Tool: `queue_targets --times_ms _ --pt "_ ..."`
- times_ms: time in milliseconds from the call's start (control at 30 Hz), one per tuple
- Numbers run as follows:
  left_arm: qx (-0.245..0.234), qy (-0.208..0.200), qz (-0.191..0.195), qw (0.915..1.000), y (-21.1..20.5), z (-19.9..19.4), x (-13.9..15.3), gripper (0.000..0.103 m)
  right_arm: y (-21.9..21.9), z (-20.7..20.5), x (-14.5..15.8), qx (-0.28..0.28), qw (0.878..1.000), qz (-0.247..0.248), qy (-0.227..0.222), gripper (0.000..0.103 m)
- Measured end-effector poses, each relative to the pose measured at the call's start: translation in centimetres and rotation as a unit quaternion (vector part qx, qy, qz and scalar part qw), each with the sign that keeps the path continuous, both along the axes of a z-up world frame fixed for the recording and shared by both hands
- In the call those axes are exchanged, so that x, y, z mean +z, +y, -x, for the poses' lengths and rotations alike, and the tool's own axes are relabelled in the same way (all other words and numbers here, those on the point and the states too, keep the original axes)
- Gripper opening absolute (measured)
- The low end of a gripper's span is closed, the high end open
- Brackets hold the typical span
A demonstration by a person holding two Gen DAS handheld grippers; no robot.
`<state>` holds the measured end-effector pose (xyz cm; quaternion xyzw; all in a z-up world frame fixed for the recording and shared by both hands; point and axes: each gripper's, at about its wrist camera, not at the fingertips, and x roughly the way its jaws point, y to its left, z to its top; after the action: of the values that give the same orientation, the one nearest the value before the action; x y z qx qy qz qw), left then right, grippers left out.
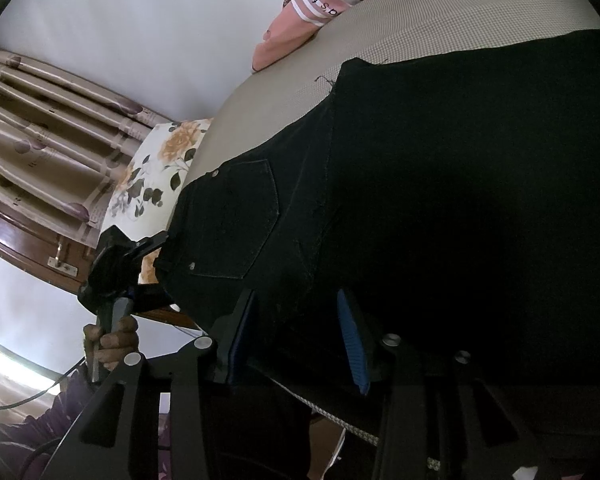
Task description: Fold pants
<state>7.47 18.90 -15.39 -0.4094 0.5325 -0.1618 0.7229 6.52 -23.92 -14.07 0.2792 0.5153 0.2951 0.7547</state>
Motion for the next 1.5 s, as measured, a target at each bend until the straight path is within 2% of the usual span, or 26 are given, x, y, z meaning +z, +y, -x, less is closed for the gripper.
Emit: queue_targets --times_ms 133,200,233,267,367,433,633,800,933,1067,1133,1200,1333,1500 --pt "-0.014 0.0 -0.004 0.9999 0.1 0.6 0.0 0.077 0.0 0.0 0.0 0.0 1.0 0.0 0.0 0.039" --pt "-0.019 0.001 -0.035 0.9992 0.1 1.0 0.1 0.06 -0.1 0.1 0.0 0.0 1.0 -0.002 0.001 0.039" --pt "-0.017 0.004 -0.051 0.9986 0.3 1.1 0.0 0.048 -0.1 0.1 -0.1 0.0 1.0 -0.002 0.001 0.039" --pt "-0.012 0.007 -0.051 0.9986 0.7 1.2 -0.2 0.043 0.0 0.1 0.0 0.0 1.0 -0.001 0.0 0.039" --pt "-0.002 0.012 -0.029 0.9995 1.4 1.3 -0.7 0.041 0.0 0.0 0.0 0.0 1.0 -0.003 0.001 0.039" --pt "-0.005 0.013 -0.029 0.9995 1.3 1.2 -0.6 0.042 0.1 0.0 0.0 0.0 1.0 -0.003 0.001 0.039" --pt "-0.011 0.001 -0.055 0.9984 0.4 1.0 -0.1 0.045 0.1 0.0 0.0 -0.001 1.0 -0.003 0.001 0.039" --pt "-0.017 -0.021 -0.104 0.9942 -0.8 1.1 0.5 0.045 0.0 0.0 0.0 0.0 1.0 -0.003 0.001 0.039" --pt "-0.033 -0.034 -0.163 0.9855 -2.1 1.2 1.1 0.039 0.0 -0.2 0.0 0.001 1.0 -0.005 0.004 0.039" --pt "-0.044 -0.052 -0.231 0.9705 -3.8 1.6 1.9 0.033 0.1 -0.3 0.0 0.003 1.0 -0.005 -0.003 0.042" --pt "-0.049 -0.069 -0.272 0.9586 -5.0 1.8 2.6 0.031 0.2 -0.4 0.2 0.008 1.0 -0.009 -0.009 0.05" --pt "-0.051 -0.078 -0.295 0.951 -5.6 2.0 3.0 0.03 0.6 -0.4 0.4 0.016 1.0 -0.007 -0.017 0.057" --pt "-0.052 -0.089 -0.317 0.9428 -6.2 2.2 3.6 0.029 1.1 -0.3 0.8 0.028 0.999 -0.004 -0.03 0.071" --pt "-0.054 -0.1 -0.334 0.9357 -6.7 2.3 4.1 0.029 1.0 -0.1 0.8 0.03 0.999 -0.006 -0.034 0.073"
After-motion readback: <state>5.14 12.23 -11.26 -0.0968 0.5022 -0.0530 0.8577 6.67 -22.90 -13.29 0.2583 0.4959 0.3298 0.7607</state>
